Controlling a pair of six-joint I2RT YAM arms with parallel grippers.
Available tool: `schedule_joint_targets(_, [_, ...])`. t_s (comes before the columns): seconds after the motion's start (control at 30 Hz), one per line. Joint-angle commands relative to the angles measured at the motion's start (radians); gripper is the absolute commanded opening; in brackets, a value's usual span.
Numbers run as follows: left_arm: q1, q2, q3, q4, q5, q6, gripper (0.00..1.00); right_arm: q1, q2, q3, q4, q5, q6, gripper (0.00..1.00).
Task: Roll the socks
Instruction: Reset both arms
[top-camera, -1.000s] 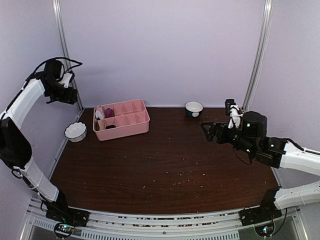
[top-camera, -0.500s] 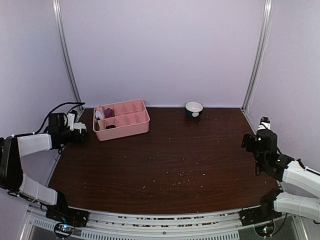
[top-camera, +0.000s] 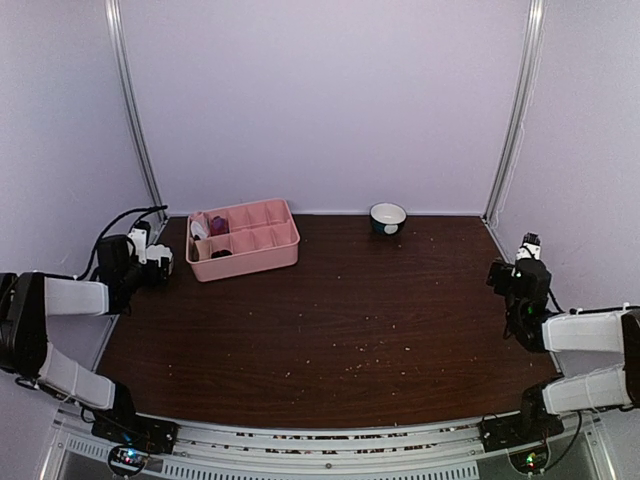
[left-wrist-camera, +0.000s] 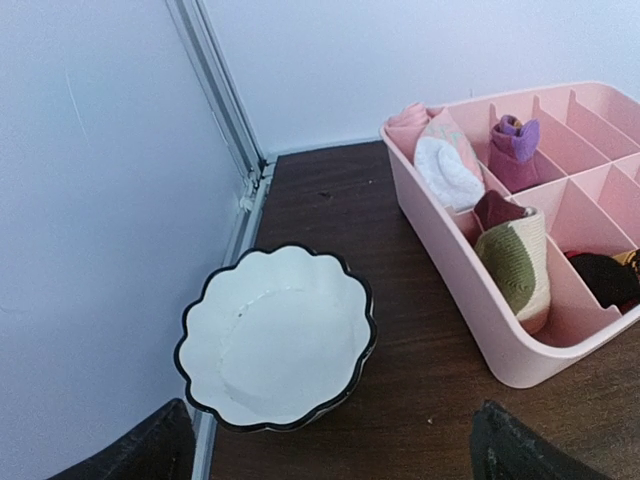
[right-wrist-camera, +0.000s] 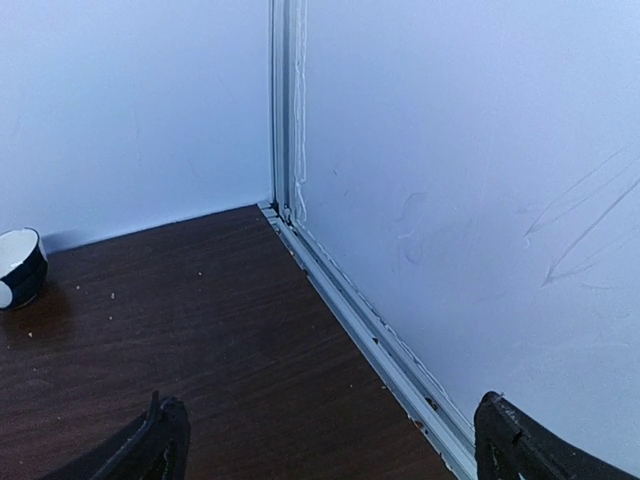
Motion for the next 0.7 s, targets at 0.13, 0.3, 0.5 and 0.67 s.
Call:
schedule_joint_targets(0.13, [-0.053, 0.028, -0.038, 0.273, 0.009, 0.069, 0.98, -0.085, 0.106, 0.017, 0.248, -0.151, 0.0, 1.0])
schedule_joint_targets(0.3, [-0.059, 0.045, -0.037, 0.292, -0.089, 0.037, 0.98, -0.086, 0.166, -0.032, 0.369, -0.221, -0.025, 1.0])
schedule_joint_targets(0.5, [-0.07, 0.056, -0.242, 0.657, -0.049, 0.06, 0.98, -0.086, 0.217, -0.058, 0.5, -0.238, -0.055, 1.0])
schedule_joint_targets(0.67, [-0.005, 0.067, -0.189, 0.587, 0.02, -0.002, 0.98, -0.085, 0.212, -0.043, 0.47, -0.235, -0.053, 1.0])
